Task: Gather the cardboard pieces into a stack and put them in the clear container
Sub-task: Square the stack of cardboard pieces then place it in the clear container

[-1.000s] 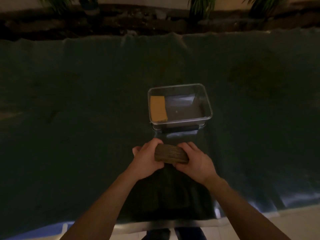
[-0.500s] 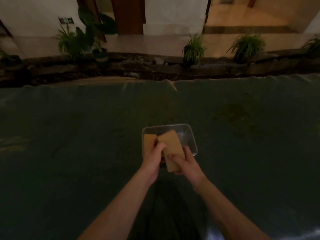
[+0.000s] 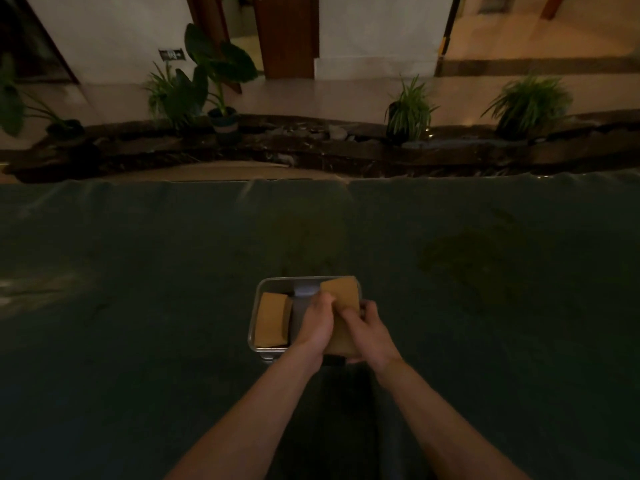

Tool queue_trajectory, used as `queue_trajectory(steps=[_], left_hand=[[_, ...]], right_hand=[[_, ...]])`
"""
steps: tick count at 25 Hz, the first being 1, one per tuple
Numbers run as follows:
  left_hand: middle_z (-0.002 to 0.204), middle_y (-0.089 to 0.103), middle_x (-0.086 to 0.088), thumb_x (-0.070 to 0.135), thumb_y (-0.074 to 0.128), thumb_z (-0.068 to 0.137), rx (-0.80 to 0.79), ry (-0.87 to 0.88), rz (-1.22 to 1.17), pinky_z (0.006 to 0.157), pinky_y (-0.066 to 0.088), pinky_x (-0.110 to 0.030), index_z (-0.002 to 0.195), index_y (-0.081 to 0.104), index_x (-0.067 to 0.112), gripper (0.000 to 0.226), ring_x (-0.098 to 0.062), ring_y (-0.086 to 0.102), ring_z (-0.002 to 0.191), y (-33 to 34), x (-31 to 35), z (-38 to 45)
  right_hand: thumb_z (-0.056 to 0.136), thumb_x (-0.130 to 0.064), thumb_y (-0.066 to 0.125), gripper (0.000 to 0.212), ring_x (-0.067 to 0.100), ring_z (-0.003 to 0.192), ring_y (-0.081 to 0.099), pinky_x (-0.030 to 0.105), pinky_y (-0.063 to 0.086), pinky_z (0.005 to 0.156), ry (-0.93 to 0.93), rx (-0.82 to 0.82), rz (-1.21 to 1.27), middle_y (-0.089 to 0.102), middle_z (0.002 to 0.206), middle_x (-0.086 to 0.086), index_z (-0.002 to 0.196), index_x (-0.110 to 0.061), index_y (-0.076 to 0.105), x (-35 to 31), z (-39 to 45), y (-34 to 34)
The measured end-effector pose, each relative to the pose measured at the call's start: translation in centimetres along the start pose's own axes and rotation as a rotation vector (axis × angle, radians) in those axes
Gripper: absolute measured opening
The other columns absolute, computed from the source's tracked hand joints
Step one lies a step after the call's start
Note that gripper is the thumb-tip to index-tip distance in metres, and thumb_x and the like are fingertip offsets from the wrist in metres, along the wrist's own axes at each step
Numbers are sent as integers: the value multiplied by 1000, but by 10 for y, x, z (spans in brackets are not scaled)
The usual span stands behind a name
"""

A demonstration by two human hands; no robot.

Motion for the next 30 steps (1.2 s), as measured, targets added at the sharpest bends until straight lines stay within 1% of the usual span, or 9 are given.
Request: queue_trajectory(steps=[3,6,11,13,17,20,22,24,30], left_hand=[[101,48,0,47,41,96,10,-16,6,89,43,-47,97,46,39,10,-22,49,91,8,4,7],[104,47,-2,47,43,96,-13,-67,-7,88,45,-48,112,40,39,18,-24,49,94,8,5,20],[109,51,-2,45,56,90,-113,-110,43,67,41,-35,101,47,38,15,-23,52,97,-3,9,45],[118,57,-4,43,63,86,-163,-79,50,75,46,-37,109,52,38,25,-24,56,103,-13,10,59],[122,59,-6,40,67,84,-139,-102,76,94,48,-46,122,54,28,42,-27,56,110,-24,6,92],[119,59,-4,39,65,86,-97,-169,134,100,45,-49,112,56,30,29,-26,56,108,-28,-3,117],[115,60,0,39,64,89,-91,-187,190,93,47,-42,111,56,30,25,-22,56,104,-27,-14,128],[106,59,5,38,63,90,-88,-208,216,85,46,-38,112,55,31,24,-16,56,95,-23,-24,138],[99,58,7,35,64,89,-17,-209,291,99,45,-46,87,54,38,11,-21,56,102,-7,-47,164]], right_hand=[[92,-50,52,38,21,95,60,39,56,70,-21,39,18,57,108,0,120,-31,35,-2,14,-4],[93,-46,53,37,22,99,60,36,54,69,0,0,78,57,112,1,121,-33,33,0,26,-3],[93,-44,55,41,24,106,59,46,56,85,-9,-20,107,56,118,3,126,-32,35,5,52,-7],[93,-47,54,41,25,105,60,48,58,83,4,3,63,57,119,4,127,-35,35,6,63,-6],[92,-54,49,38,19,98,58,34,58,62,88,4,-30,57,114,-1,125,-39,41,9,85,-10],[93,-47,48,29,15,97,60,39,55,83,-3,301,-210,63,113,-1,116,-32,57,16,105,-30],[92,-40,54,33,18,102,62,40,52,88,2,405,-284,63,117,1,121,-25,59,24,117,-43],[93,-34,58,30,19,102,63,44,54,91,81,323,-237,66,114,1,120,-23,61,36,130,-47],[93,-22,61,14,17,88,69,46,61,78,155,270,-85,70,103,-2,103,-30,66,59,146,-52]])
Point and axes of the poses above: each hand's wrist, its own z-axis towards the middle knuckle, its own y-axis out of the palm, x = y × z, the point moved 3 cm from there along z, towards the middle knuckle
